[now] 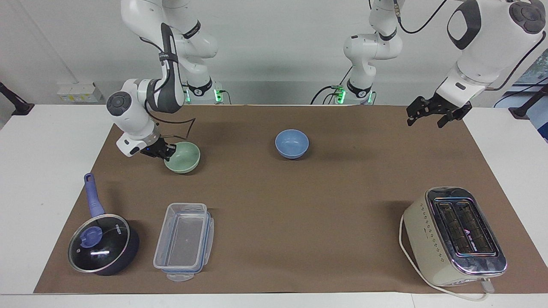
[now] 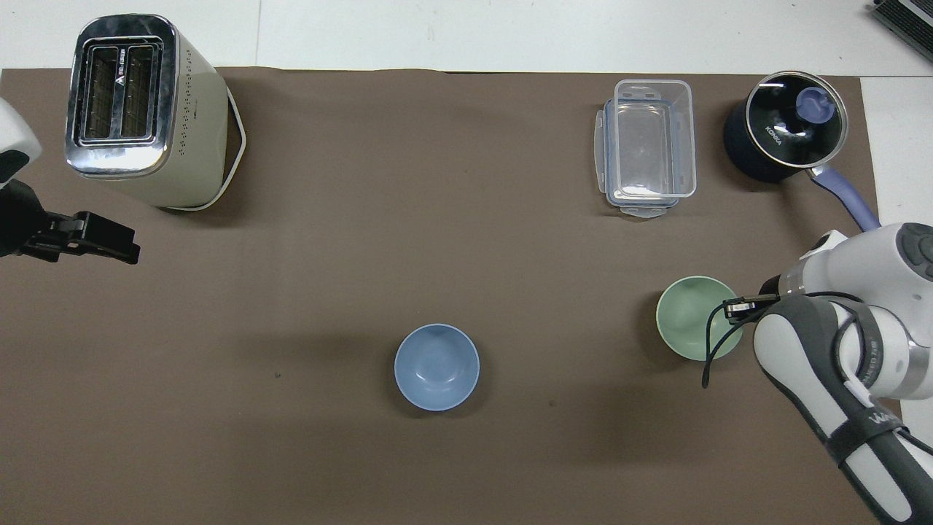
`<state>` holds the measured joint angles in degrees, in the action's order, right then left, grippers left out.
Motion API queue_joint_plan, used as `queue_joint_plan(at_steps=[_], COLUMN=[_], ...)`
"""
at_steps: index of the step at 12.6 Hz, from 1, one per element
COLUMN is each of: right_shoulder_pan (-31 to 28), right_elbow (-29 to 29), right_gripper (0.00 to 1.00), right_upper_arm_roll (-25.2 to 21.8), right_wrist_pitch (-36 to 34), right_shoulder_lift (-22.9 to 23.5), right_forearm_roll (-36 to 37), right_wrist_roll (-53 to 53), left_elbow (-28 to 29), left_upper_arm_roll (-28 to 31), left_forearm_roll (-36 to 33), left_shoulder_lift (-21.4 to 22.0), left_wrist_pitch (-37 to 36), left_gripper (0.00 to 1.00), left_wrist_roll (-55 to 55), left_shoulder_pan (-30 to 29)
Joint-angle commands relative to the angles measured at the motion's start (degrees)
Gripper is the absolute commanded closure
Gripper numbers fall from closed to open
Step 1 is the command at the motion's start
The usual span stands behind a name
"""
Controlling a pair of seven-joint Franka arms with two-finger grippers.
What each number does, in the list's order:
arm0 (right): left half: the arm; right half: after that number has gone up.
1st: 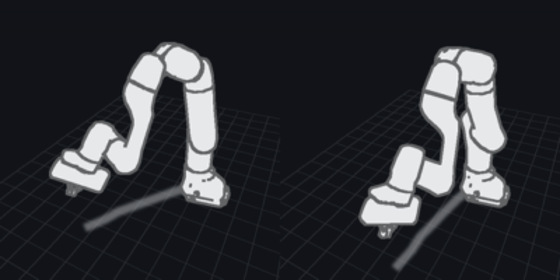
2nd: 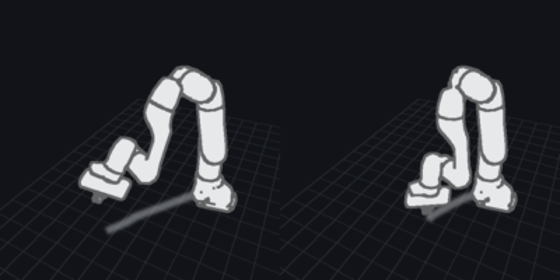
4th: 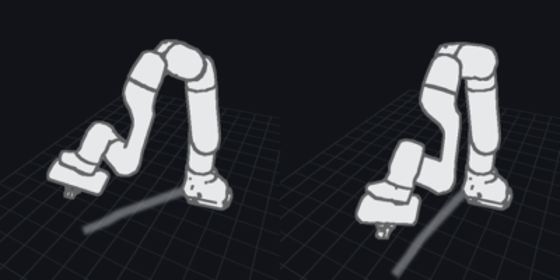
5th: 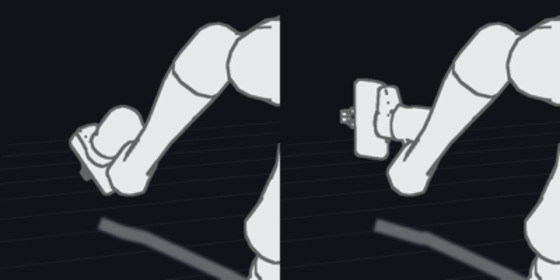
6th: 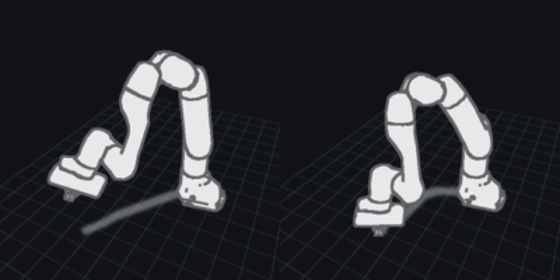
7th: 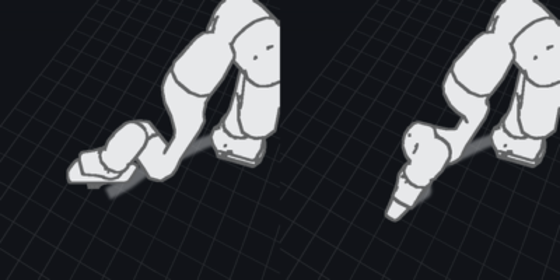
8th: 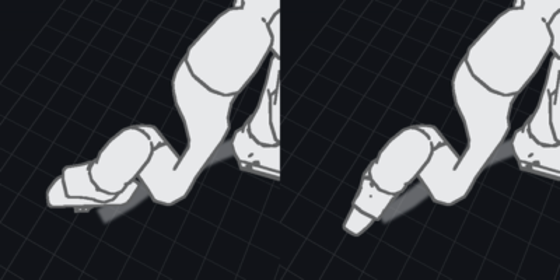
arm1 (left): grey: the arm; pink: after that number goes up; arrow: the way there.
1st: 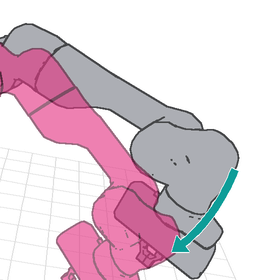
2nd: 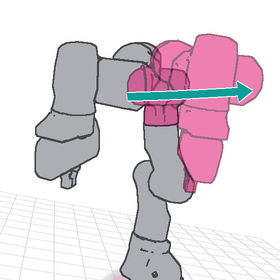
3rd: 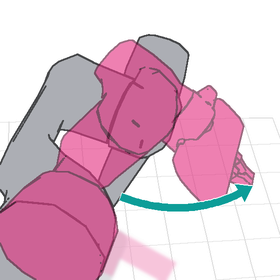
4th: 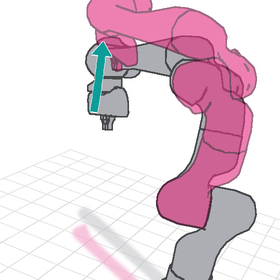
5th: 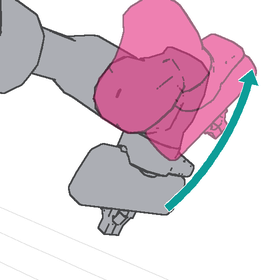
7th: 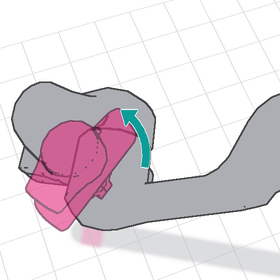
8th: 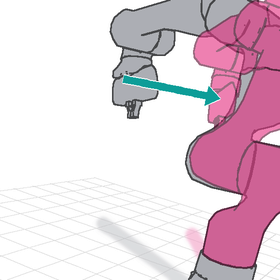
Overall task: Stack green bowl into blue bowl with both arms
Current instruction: 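Carry the green bowl with the right gripper over the blue bowl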
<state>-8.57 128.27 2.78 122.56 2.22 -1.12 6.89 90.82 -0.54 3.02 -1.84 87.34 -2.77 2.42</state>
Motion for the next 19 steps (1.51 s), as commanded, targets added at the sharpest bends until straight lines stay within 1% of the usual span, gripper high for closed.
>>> queue_joint_plan(at_steps=[1,3,4,5,7,9,10,11,12,14,15,17,19], right_shoulder_pan=[1.44,6.08,8.28,10.57,15.93,23.12,27.34,30.16,32.98,36.59,38.09,40.73,41.62], right_elbow=[-2.32,-2.24,-2.24,-2.24,-2.06,-2.24,-2.32,-2.41,-2.33,-2.59,-3.46,-3.38,-2.94], right_gripper=[1.0,1.0,1.0,1.0,1.0,1.0,1.0,1.0,1.0,1.0,1.0,1.0,1.0], right_upper_arm_roll=[0.82,0.82,0.82,0.82,0.91,0.91,0.91,1.0,1.0,1.0,1.0,1.0,1.0], right_wrist_pitch=[-6.26,-9.61,-10.15,-10.15,-9.8,-8.32,-5.35,-3.32,-2.08,3.01,3.9,6.01,6.28], right_shoulder_lift=[-2.83,-5.2,-5.56,-5.65,-6.18,-6.35,-6.35,-5.92,-5.3,-3.64,-2.5,-0.56,0.24], right_forearm_roll=[-3.17,-8.35,-10.46,-11.79,-11.97,-12.33,-12.33,-12.33,-12.41,-14.25,-15.48,-15.67,-15.67], right_wrist_roll=[1.02,0.58,0.14,-0.3,-4.14,-13.52,-19.4,-23.46,-25.24,-28.58,-29.91,-32.98,-33.35], left_elbow=[-0.91,-0.91,-0.91,-0.91,-0.91,-0.91,-0.91,-0.91,-0.91,-0.91,-0.91,-0.91,-0.91], left_upper_arm_roll=[-0.52,-0.52,-0.52,-0.52,-0.52,-0.52,-0.52,-0.61,-0.52,-0.61,-0.61,-0.52,-0.52], left_forearm_roll=[-1.17,-1.17,-1.17,-1.17,-1.17,-1.17,-1.17,-1.17,-1.17,-1.17,-1.17,-1.17,-1.17], left_shoulder_lift=[-0.27,-0.27,-0.27,-0.27,-0.27,-0.27,-0.27,-0.35,-0.27,-0.35,-0.27,-0.27,-0.35], left_wrist_pitch=[-1.21,-1.21,-1.21,-1.21,-1.21,-1.21,-1.21,-1.21,-1.21,-1.21,-1.21,-1.21,-1.21], left_gripper=[0.0,0.0,0.0,0.0,0.0,0.0,0.0,0.0,0.0,0.0,0.0,0.0,0.0], left_wrist_roll=[0.57,0.57,0.57,0.57,0.57,0.57,0.57,0.57,0.57,0.57,0.57,0.57,0.57], left_shoulder_pan=[-0.49,-0.49,-0.49,-0.49,-0.49,-0.49,-0.49,-0.57,-0.49,-0.49,-0.49,-0.49,-0.49])
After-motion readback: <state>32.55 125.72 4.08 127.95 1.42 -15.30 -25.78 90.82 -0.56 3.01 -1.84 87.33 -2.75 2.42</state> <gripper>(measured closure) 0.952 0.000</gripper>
